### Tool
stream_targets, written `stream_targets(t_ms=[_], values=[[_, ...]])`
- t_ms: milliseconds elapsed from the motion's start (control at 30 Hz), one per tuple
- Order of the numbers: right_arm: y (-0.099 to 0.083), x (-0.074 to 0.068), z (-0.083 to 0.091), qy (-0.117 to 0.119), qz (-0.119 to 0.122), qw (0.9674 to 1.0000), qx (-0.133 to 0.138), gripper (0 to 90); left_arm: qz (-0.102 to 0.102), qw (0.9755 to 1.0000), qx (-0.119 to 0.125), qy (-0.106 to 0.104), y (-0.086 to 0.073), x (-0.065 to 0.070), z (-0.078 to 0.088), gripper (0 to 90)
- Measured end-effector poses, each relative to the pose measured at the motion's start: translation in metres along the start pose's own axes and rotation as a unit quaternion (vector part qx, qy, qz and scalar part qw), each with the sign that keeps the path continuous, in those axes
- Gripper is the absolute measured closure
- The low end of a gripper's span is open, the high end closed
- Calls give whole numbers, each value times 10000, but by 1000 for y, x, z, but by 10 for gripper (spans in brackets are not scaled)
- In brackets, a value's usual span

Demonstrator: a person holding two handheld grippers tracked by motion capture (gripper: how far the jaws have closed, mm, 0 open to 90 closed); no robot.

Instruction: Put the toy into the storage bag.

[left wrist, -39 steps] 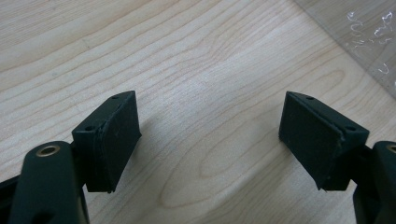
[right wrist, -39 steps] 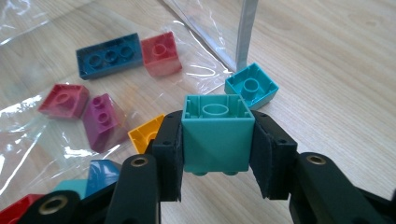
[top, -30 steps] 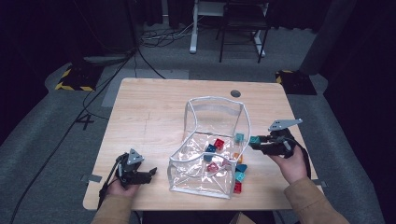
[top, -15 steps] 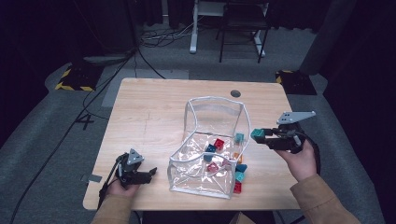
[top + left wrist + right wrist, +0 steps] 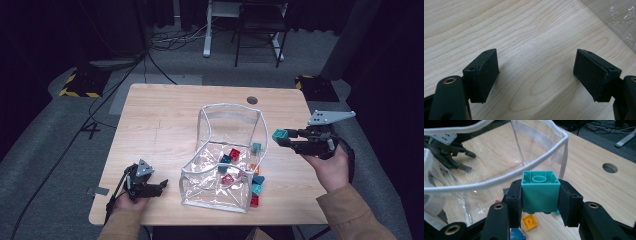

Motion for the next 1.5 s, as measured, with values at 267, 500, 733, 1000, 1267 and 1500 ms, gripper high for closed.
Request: stream_targets(t_ms=[267,500,733,1000,1267,1500], values=[[23,-8,11,42,133,9998,154,583,1,10000,1,0,0,0,0,206],[41,-20,11,160,223,9994,217,582,0,10000,1,0,0,0,0,206],[57,-36,8,287,260,9988,289,582,-1,10000,0,-2,0,0,0,206],[70,-47,-2,396,351,9984,214,583,-3,10000,-3,-3,0,0,0,206],[75,-50,-22,447,341,9984,-40,583,-2,10000,-1,-6,0,0,0,205],[79,-58,-41,534,380,9976,-245,583,3,10000,-1,-17,0,0,0,204]])
Point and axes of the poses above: each handheld gripper's, and its own axes: z roughly backward along the jaws, y roughly out of its top, x roughly to its right, the point moved 10 cm from there along -z, roughly forward along the jaws, and after that the axes turned 12 degrees about -y, right-handed, at the moved point
